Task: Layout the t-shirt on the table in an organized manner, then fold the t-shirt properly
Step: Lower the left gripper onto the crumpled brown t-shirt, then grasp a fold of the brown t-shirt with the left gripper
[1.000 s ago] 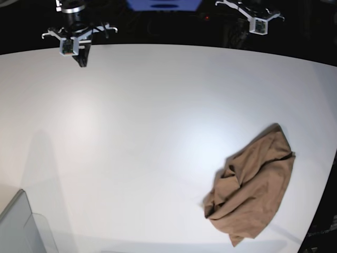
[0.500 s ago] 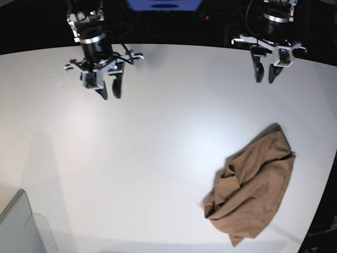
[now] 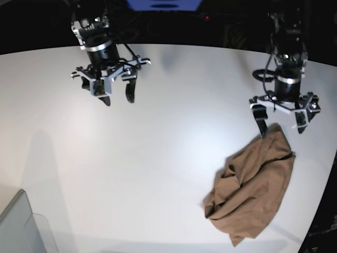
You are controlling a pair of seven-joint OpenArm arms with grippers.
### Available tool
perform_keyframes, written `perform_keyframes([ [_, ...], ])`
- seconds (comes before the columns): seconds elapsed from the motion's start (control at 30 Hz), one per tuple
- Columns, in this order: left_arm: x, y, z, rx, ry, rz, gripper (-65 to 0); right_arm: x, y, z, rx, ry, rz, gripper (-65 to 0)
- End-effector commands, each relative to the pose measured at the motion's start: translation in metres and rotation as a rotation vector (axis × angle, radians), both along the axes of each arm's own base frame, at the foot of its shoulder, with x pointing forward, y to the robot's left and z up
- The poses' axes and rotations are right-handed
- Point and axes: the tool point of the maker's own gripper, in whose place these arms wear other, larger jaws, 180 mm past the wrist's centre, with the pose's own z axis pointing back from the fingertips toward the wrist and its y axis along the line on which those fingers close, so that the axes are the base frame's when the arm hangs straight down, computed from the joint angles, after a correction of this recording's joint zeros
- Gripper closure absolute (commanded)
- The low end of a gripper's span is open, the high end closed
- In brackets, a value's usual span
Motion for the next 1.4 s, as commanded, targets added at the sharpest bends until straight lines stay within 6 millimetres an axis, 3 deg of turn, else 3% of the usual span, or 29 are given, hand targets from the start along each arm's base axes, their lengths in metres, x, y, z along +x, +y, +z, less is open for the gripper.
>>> perform_keyframes([
  [0.0, 0.009, 0.018, 0.008, 0.013, -0.022, 0.053, -65.0, 0.002, 0.0, 0.007, 0.003, -0.033, 0.001, -36.9],
  [0.1, 0.035, 0.042, 0.004, -0.01, -0.013, 0.115, -65.0, 0.002, 0.0, 0.004, 0.0, -0.027, 0.0, -36.9],
  [0.33, 0.085, 0.077, -0.024, -0.067, 0.052, 0.188, -65.0, -0.001, -0.001, -0.008, -0.007, 0.006, 0.001, -36.9],
  [0.63, 0.129, 0.078, -0.044, -0.222, 0.1, 0.228, -65.0, -0.007, -0.001, -0.03, -0.016, 0.059, 0.003, -36.9],
  [0.77, 0.135, 0.075, -0.058, -0.25, 0.133, 0.236, -65.0, -0.006, -0.002, -0.029, -0.017, 0.058, 0.002, -36.9],
  [1.03, 0.134, 0.078, -0.067, -0.276, 0.086, 0.262, -65.0, -0.006, -0.002, -0.029, -0.017, 0.058, 0.002, -36.9],
  [1.37, 0.143, 0.077, -0.062, -0.318, 0.068, 0.27, -65.0, -0.008, -0.004, -0.031, -0.028, 0.064, 0.008, -36.9],
])
